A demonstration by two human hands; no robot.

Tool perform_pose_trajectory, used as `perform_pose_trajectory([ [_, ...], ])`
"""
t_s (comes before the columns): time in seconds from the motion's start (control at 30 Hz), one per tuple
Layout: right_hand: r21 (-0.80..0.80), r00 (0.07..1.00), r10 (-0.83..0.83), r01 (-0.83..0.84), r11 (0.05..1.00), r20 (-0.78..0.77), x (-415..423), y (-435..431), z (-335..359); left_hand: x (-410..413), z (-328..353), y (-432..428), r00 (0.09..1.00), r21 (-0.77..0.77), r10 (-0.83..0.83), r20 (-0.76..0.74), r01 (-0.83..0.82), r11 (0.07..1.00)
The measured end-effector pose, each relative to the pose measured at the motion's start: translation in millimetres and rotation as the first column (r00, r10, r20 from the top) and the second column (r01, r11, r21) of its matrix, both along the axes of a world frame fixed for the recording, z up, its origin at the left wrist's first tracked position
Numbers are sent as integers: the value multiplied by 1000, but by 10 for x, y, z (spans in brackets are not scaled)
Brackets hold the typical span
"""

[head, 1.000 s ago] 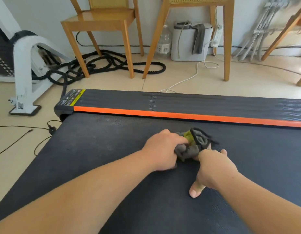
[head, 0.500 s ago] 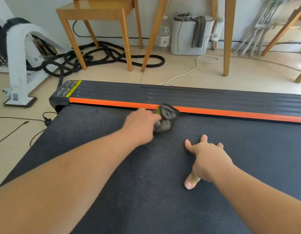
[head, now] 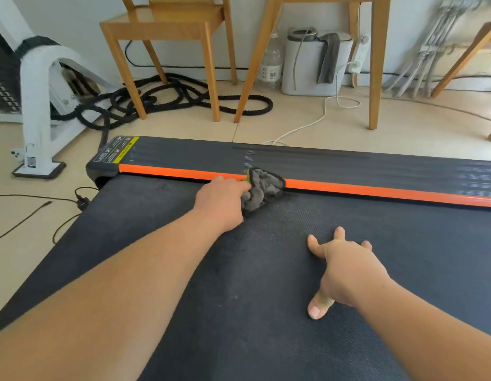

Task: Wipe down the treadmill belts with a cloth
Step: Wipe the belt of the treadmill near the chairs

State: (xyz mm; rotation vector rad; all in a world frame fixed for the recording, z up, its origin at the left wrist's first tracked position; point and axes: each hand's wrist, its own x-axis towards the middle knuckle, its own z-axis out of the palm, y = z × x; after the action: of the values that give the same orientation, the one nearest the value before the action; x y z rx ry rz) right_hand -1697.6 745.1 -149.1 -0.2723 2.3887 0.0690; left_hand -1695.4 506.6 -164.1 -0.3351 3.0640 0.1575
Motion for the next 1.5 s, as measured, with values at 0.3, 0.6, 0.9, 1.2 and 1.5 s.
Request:
perform_pose_trajectory([
  [0.3, 8, 1000, 21, -21, 1000, -4, 37, 29, 56, 392, 43, 579, 875, 182, -482, -52, 483, 856],
  [0.6, -29, 1000, -14, 13, 1000, -22, -2, 18, -30, 238, -110, 426, 987, 302, -9, -160, 57, 952],
  [0.9, -12, 999, -3, 2, 1000, -38, 19, 3, -34, 733, -114, -337, 990, 98, 108, -94, -99, 990],
  [1.2, -14, 999, -13, 12, 1000, -47, 40, 0, -17, 1775, -216, 51, 887, 112, -431, -168, 451, 885],
  [1.5, -27, 999, -32, 32, 999, 12, -7, -15, -14, 2047, -172, 409, 913, 179, -366, -181, 396, 900],
])
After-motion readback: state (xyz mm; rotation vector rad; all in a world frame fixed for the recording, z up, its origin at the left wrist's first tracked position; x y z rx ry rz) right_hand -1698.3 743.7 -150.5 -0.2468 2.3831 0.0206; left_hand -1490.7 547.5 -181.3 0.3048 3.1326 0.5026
